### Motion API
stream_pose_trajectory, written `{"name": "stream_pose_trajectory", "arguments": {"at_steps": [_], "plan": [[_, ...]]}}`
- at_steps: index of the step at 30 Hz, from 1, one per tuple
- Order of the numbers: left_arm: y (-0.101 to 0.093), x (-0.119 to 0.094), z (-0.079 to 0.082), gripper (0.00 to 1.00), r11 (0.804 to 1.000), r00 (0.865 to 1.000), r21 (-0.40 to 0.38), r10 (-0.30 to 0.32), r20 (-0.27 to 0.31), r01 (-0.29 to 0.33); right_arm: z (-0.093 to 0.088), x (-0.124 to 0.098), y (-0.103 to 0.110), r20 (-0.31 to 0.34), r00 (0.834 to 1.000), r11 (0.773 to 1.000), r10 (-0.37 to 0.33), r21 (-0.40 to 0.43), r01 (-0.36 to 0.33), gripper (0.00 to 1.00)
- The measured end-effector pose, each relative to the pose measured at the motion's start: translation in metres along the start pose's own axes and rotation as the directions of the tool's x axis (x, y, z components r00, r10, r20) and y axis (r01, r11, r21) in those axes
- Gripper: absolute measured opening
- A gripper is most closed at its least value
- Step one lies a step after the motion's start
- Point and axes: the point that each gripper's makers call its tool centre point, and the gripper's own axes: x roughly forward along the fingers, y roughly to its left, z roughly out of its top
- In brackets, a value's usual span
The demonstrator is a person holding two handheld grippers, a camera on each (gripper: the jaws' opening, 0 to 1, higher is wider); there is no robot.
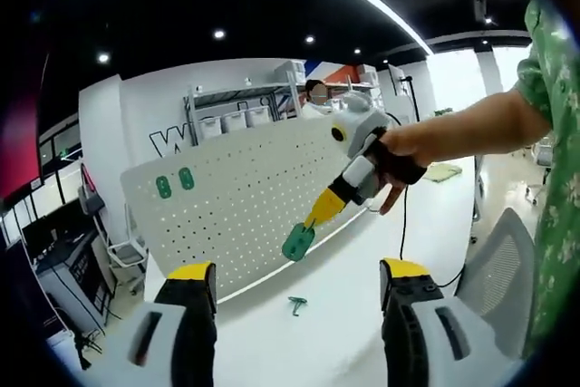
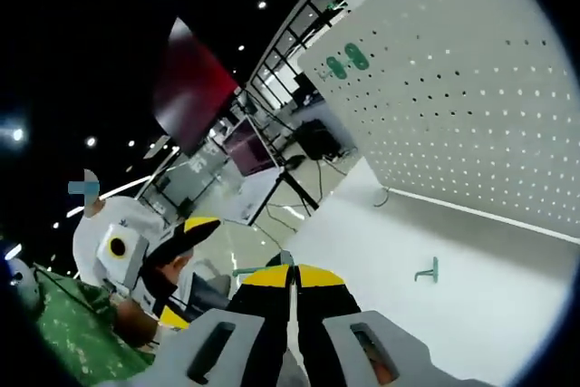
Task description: Insert the hook assembly into the mounting plate slot until the hook locks in place.
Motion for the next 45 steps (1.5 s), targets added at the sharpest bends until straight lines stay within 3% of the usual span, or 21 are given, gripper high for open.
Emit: {"name": "stream_pose_trajectory", "arguments": {"at_steps": [10,19,27,36,45], "plan": [[-0.005,-0.008,0.020,0.69,0.998,0.998,0.047,-0.032,0.059,0.029,-0.006,-0.008,0.021,-0.045,0.998,0.997,0.050,0.063,-0.047,0.00],[-0.017,-0.007,0.024,0.56,0.994,0.993,0.062,-0.093,0.076,0.088,-0.024,-0.003,0.039,-0.112,0.985,0.981,0.130,0.156,-0.112,0.00],[-0.023,-0.003,0.023,0.43,0.989,0.990,0.088,-0.126,0.064,0.120,-0.028,0.002,0.038,-0.139,0.984,0.986,0.108,0.141,-0.088,0.00],[-0.029,0.008,0.019,0.36,0.982,0.990,0.129,-0.141,0.007,0.139,-0.032,0.008,0.031,-0.154,0.985,0.992,0.076,0.116,-0.059,0.00],[-0.027,0.021,-0.005,0.23,0.966,0.986,0.235,-0.077,-0.145,0.110,-0.034,0.013,0.021,-0.158,0.987,0.998,0.009,0.064,0.002,0.00]]}}
